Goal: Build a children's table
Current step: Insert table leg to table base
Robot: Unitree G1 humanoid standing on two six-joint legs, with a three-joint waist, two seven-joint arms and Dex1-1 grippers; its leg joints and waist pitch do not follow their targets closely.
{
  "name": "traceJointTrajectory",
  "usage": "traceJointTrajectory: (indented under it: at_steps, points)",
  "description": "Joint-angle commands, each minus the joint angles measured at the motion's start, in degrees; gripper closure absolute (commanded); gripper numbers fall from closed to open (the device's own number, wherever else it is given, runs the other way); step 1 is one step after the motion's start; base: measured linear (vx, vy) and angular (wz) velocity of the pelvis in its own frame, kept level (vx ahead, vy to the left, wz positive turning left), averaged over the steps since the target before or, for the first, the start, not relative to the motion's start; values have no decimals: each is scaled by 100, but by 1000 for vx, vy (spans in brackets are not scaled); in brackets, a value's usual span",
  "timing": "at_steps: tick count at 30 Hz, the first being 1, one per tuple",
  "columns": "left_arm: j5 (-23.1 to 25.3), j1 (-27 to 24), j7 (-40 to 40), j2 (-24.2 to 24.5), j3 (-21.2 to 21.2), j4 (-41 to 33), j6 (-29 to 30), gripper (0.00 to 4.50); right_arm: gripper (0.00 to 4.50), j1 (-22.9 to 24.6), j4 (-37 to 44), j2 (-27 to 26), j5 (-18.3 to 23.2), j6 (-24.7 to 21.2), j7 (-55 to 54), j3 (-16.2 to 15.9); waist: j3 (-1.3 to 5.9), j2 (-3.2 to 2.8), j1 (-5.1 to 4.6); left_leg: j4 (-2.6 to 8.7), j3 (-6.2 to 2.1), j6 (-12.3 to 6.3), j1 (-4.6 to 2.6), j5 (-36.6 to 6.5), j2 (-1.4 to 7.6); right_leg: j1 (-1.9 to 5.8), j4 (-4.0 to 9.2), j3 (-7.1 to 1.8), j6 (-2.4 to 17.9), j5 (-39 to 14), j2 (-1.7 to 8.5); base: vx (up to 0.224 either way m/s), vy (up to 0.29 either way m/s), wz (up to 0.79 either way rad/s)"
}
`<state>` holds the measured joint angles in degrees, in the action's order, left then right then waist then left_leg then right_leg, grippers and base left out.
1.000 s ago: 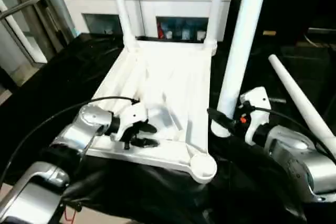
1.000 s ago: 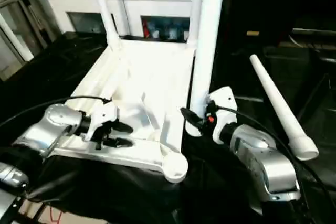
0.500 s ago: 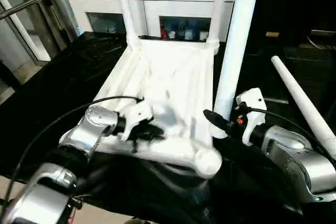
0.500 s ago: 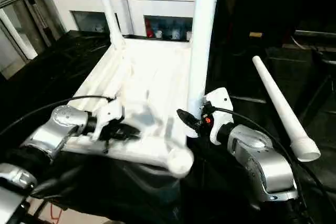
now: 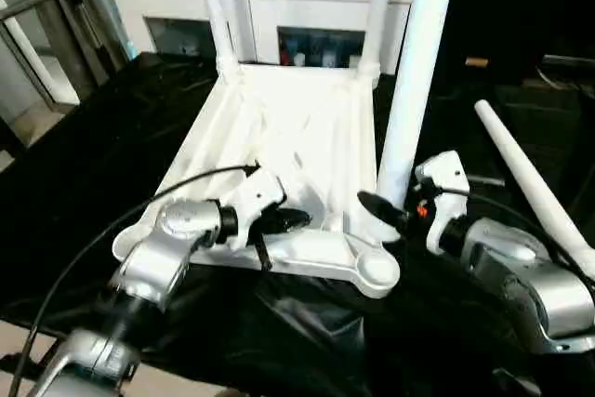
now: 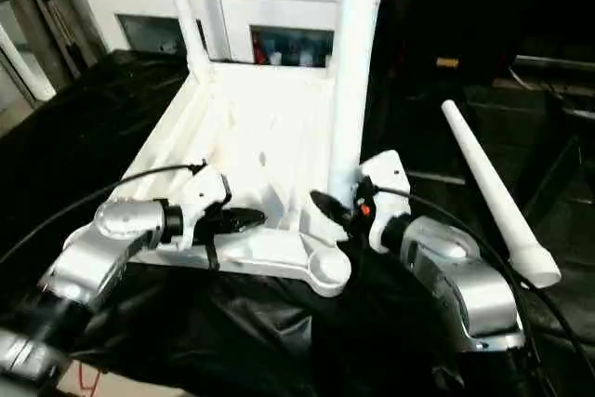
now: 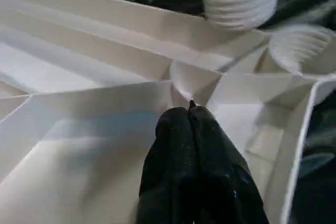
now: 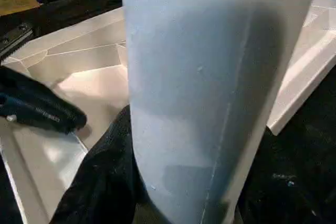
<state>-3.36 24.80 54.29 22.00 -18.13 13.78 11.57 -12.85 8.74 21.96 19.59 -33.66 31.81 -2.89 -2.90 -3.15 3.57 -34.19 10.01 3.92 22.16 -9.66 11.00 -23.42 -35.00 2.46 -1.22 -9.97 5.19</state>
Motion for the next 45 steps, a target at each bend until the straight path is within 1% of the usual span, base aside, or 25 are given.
traceJointTrajectory:
  at_steps: [1, 2, 3, 4, 10, 13, 14, 15, 17, 18, 19, 20, 21, 22, 23, 25, 26, 30, 31, 32, 33, 37, 41, 42, 45]
  points:
    - [147, -2, 13, 48, -66, 32, -310, 450, 258, -27, 21, -10, -20, -27, 35, -42, 372, 68, 12, 435, -32, -44, -77, -1524, 116, 225, 487, -162, 894, -1835, 193, 0, 0, 0]
    - [131, 21, 11, 24, -47, 68, -390, 450, 258, -26, 25, -6, -21, -31, 33, -43, 372, 68, 12, 435, -32, -44, -77, -1524, 116, 225, 487, -162, 894, -1835, 193, 0, 0, 0]
    - [82, 79, -4, -21, -5, 108, -328, 417, 258, -29, 31, 6, -18, -40, 33, -35, 377, 62, 17, 433, -30, -5, -86, -1563, 117, 228, 476, -168, 920, -1778, 199, 0, 0, 0]
    - [36, 146, 72, -34, 7, 162, -352, 408, 258, -34, 40, 14, -11, -54, 29, -23, 381, 28, 20, 433, -33, 10, -87, -1564, 115, 233, 466, -166, 933, -1754, 201, 0, 0, 0]
    - [42, 720, 582, 13, -40, 1001, -858, 361, 258, 14, 95, 54, 3, -70, 19, 25, 390, 18, 14, 432, -44, 77, -90, -1679, 86, 252, 487, -160, 902, -1812, 204, 0, 0, 0]
    - [147, 1127, 1142, 115, -176, 1770, -1128, 342, 258, 78, 166, 86, 26, -108, 4, 69, 407, -85, 7, 427, -56, 90, -88, -1626, 71, 267, 465, -158, 967, -1574, 201, 0, 0, 0]
    - [145, 1192, 1276, 128, -198, 1900, -1096, 330, 258, 94, 180, 92, 30, -114, 1, 77, 404, -45, -9, 427, -41, 76, -81, -1602, 67, 269, 487, -157, 974, -1523, 194, 0, 0, 0]
    - [132, 1314, 1479, 134, -198, 2173, -1134, 330, 258, 134, 234, 103, 32, -140, -24, 93, 416, -140, -12, 418, -46, 83, -104, -1610, 68, 267, 474, -156, 1038, -1400, 197, 0, 0, 0]
    - [133, 1331, 1500, 133, -200, 2207, -1133, 316, 258, 140, 243, 105, 34, -145, -26, 96, 428, -76, -23, 409, -49, 32, -72, -1527, 68, 312, 434, -150, 1139, -1214, 204, 0, 0, 0]
    - [147, 1471, 1675, 123, -214, 2502, -1136, 309, 258, 200, 321, 125, 53, -184, -43, 124, 430, -148, -24, 403, -51, 15, -74, -1490, 63, 310, 430, -149, 1160, -1205, 208, 0, 0, 0]
    - [206, 1592, 1650, 87, -205, 2803, -1279, 299, 258, 262, 400, 147, 73, -231, -58, 152, 429, -144, -22, 388, -30, -36, -88, -1489, 56, 299, 464, -150, 1183, -1291, 196, 0, 0, 0]
    - [228, 1652, 1655, 61, -198, 2977, -1359, 294, 258, 302, 445, 164, 79, -252, -63, 161, 429, -214, -18, 384, -39, -23, -95, -1504, 56, 298, 458, -146, 1192, -1332, 202, 0, 0, 0]
    - [228, 1652, 1655, 61, -198, 2977, -1359, 291, 258, 302, 445, 164, 79, -252, -63, 161, 434, -174, -20, 386, -42, -20, -96, -1534, 61, 312, 468, -142, 1191, -1381, 207, 0, 0, 0]
    - [257, 1716, 1631, 33, -185, 3169, -1470, 291, 258, 343, 494, 180, 84, -276, -71, 168, 423, -168, -23, 394, -41, -40, -81, -1528, 62, 313, 475, -141, 1194, -1426, 205, 0, 0, 0]
    - [305, 1834, 1604, -14, -164, 3525, -1676, 291, 258, 415, 598, 205, 108, -335, -89, 192, 421, -233, -26, 391, -42, -34, -93, -1556, 61, 309, 477, -141, 1180, -1476, 203, 0, 0, 0]
    - [348, 2009, 1620, -80, -122, 4002, -1865, 291, 258, 512, 746, 241, 147, -418, -115, 231, 420, -204, -35, 386, -36, -41, -98, -1625, 39, 317, 516, -139, 1104, -1646, 191, 0, 0, 0]
    - [356, 2069, 1629, -102, -101, 4150, -1895, 291, 258, 539, 788, 248, 154, -445, -123, 245, 420, -238, -37, 393, -43, -32, -91, -1602, 43, 324, 523, -137, 1078, -1652, 192, 0, 0, 0]
    - [409, 2227, 1634, -132, -89, 4504, -1964, 326, 258, 636, 896, 263, 163, -498, -160, 295, 419, -232, -45, 402, -56, -34, -77, -1597, 55, 331, 513, -135, 1122, -1699, 214, 0, 0, 0]
    - [413, 2275, 1684, -141, -84, 4599, -1964, 329, 258, 650, 915, 268, 167, -514, -166, 310, 414, -328, -54, 398, -61, -29, -89, -1630, 55, 317, 506, -133, 1130, -1733, 216, 0, 0, 0]
    - [413, 2293, 1722, -142, -83, 4635, -1950, 329, 258, 650, 925, 266, 171, -523, -171, 313, 410, -281, -76, 395, -52, -40, -98, -1712, 52, 315, 539, -130, 1122, -1807, 204, 0, 0, 0]
    - [414, 2353, 1841, -149, -75, 4772, -1963, 356, 258, 652, 954, 261, 183, -551, -190, 320, 411, -287, -75, 396, -54, -54, -94, -1694, 49, 320, 534, -133, 1127, -1822, 206, 0, 0, 0]
    - [461, 2488, 2112, -165, -71, 5145, -2063, 374, 258, 636, 989, 241, 187, -604, -231, 313, 407, -280, -73, 396, -55, -95, -80, -1595, 41, 320, 553, -128, 1091, -1941, 209, 0, 0, 0]
    - [531, 2493, 2143, -141, -105, 5230, -2094, 409, 258, 621, 989, 226, 178, -605, -245, 291, 419, -317, -93, 396, -65, -108, -77, -1572, 55, 329, 526, -125, 1146, -1788, 219, 0, 0, 0]
    - [540, 2495, 2114, -142, -85, 5285, -2094, 414, 258, 615, 1020, 224, 190, -625, -239, 286, 421, -290, -97, 401, -66, -122, -73, -1561, 56, 334, 530, -123, 1161, -1769, 221, 0, 0, 0]
    - [688, 2459, 1955, -147, -170, 5340, -2093, 449, 258, 626, 1012, 247, 182, -614, -213, 282, 420, -298, -115, 400, -67, -143, -61, -1519, 57, 342, 515, -122, 1189, -1681, 220, 0, 0, 0]
